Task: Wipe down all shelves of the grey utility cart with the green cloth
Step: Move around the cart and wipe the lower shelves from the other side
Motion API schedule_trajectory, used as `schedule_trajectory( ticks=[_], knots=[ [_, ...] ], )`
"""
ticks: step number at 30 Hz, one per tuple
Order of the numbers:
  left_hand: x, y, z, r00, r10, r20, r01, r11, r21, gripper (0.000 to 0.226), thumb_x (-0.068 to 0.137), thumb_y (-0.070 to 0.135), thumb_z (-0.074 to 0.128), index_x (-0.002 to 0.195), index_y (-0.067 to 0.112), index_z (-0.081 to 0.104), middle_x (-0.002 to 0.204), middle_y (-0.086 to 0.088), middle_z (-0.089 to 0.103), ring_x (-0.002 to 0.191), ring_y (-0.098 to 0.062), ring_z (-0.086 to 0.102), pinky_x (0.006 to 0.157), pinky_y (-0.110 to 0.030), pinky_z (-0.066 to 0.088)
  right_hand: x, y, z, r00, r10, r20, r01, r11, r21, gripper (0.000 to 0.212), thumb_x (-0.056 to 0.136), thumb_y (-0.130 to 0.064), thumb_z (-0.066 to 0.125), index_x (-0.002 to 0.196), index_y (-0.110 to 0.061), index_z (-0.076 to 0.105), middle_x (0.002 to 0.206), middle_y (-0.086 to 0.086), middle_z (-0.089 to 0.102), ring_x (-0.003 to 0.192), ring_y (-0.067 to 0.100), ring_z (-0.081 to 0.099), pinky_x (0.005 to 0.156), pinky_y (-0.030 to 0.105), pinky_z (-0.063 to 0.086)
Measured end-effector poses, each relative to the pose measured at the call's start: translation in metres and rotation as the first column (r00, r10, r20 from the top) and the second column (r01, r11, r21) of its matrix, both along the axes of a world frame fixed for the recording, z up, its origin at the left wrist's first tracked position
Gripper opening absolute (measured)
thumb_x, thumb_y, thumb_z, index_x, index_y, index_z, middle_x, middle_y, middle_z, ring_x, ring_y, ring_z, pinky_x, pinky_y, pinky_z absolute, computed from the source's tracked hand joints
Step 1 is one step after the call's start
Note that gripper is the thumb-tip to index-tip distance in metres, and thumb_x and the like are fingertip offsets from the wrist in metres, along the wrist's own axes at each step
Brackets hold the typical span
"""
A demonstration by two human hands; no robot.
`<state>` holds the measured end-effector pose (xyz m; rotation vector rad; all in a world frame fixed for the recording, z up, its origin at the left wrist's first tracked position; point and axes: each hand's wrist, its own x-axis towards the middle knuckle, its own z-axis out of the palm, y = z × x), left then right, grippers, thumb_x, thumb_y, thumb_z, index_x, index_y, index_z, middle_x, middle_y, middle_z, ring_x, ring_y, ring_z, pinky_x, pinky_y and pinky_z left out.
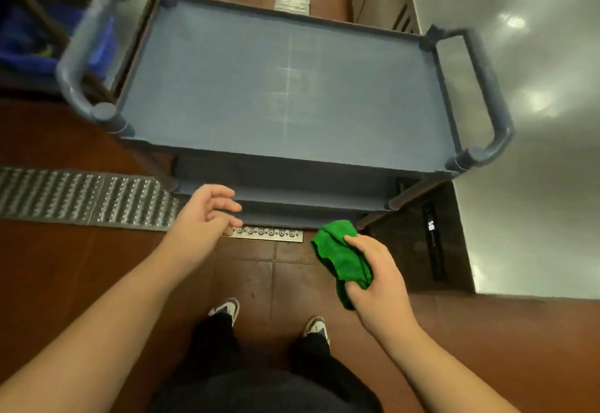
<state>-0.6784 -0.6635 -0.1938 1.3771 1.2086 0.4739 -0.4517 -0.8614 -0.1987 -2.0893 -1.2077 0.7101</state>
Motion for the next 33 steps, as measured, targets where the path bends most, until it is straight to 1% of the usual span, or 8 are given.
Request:
schedule_trajectory(
  ticks=[4,11,15,19,21,25,28,33],
  knots=[
    [0.008,-0.038,-0.004,0.982,0.187,0.038,-0.186,0.982,-0.034,0.035,0.091,-0.012,0.042,0.114,0.014,0.05,0.105,-0.013,0.062,0.08,-0.018,0.068,0.073,-0.033,0.055,0.037,0.008,-0.009,0.991,0.129,0.025,-0.129,0.992,0.012,0.071,0.065,0.009,0.068,0.128,-0.023,0.059,0.128,-0.008,0.052,0.126,0.011,0.048,0.111,0.03,0.037],
    [-0.012,-0.055,-0.037,0.982,0.19,0.015,-0.19,0.981,-0.04,0.036,0.09,-0.008,0.043,0.119,0.013,0.05,0.105,-0.005,0.063,0.082,-0.012,0.069,0.078,-0.033,0.057,0.029,0.03,-0.05,0.945,0.318,0.081,-0.31,0.946,-0.098,0.071,0.069,0.001,0.071,0.132,-0.027,0.055,0.137,-0.008,0.048,0.131,0.011,0.042,0.114,0.037,0.035],
    [-0.041,-0.034,-0.088,0.983,0.179,0.023,-0.178,0.983,-0.05,0.039,0.088,-0.005,0.044,0.113,0.024,0.052,0.103,0.002,0.064,0.084,-0.012,0.068,0.086,-0.047,0.055,0.0,0.044,-0.084,0.903,0.41,0.132,-0.379,0.902,-0.205,0.072,0.072,-0.004,0.073,0.135,-0.033,0.053,0.139,-0.016,0.041,0.135,0.009,0.038,0.116,0.03,0.03],
    [-0.077,-0.015,-0.152,0.968,0.242,0.064,-0.237,0.968,-0.076,0.04,0.086,-0.005,0.045,0.112,0.024,0.051,0.103,0.004,0.063,0.087,-0.014,0.068,0.09,-0.049,0.053,-0.031,0.064,-0.132,0.876,0.459,0.145,-0.406,0.866,-0.29,0.073,0.071,-0.002,0.072,0.134,-0.034,0.053,0.138,-0.014,0.044,0.134,0.01,0.04,0.115,0.035,0.034],
    [-0.096,-0.012,-0.188,0.951,0.3,0.079,-0.292,0.951,-0.102,0.04,0.085,-0.006,0.046,0.114,0.021,0.051,0.103,0.003,0.063,0.089,-0.018,0.067,0.092,-0.048,0.052,-0.046,0.076,-0.161,0.881,0.448,0.151,-0.389,0.869,-0.306,0.071,0.072,0.0,0.072,0.133,-0.032,0.054,0.134,-0.015,0.045,0.13,0.008,0.042,0.113,0.031,0.034],
    [-0.123,-0.011,-0.268,0.912,0.403,0.073,-0.39,0.91,-0.143,0.042,0.085,-0.01,0.046,0.118,0.016,0.051,0.102,0.003,0.062,0.088,-0.016,0.066,0.091,-0.044,0.052,-0.067,0.097,-0.237,0.906,0.399,0.144,-0.339,0.884,-0.321,0.067,0.074,0.003,0.071,0.132,-0.029,0.055,0.132,-0.013,0.047,0.125,0.002,0.043,0.111,0.022,0.03],
    [-0.126,-0.008,-0.339,0.903,0.424,0.064,-0.412,0.899,-0.149,0.044,0.085,-0.011,0.044,0.116,0.018,0.051,0.103,0.004,0.063,0.087,-0.01,0.067,0.088,-0.041,0.054,-0.072,0.112,-0.318,0.928,0.357,0.107,-0.314,0.903,-0.295,0.067,0.073,0.006,0.07,0.127,-0.031,0.056,0.13,-0.009,0.049,0.123,0.003,0.046,0.111,0.022,0.033],
    [-0.098,0.025,-0.482,0.93,0.361,0.073,-0.355,0.931,-0.087,0.039,0.081,-0.002,0.049,0.113,0.021,0.051,0.102,0.001,0.063,0.088,-0.023,0.066,0.087,-0.045,0.053,-0.053,0.156,-0.488,0.916,0.392,0.081,-0.372,0.909,-0.188,0.069,0.068,0.009,0.07,0.122,-0.032,0.056,0.122,-0.012,0.049,0.116,-0.017,0.042,0.105,0.008,0.031]
  ],
)
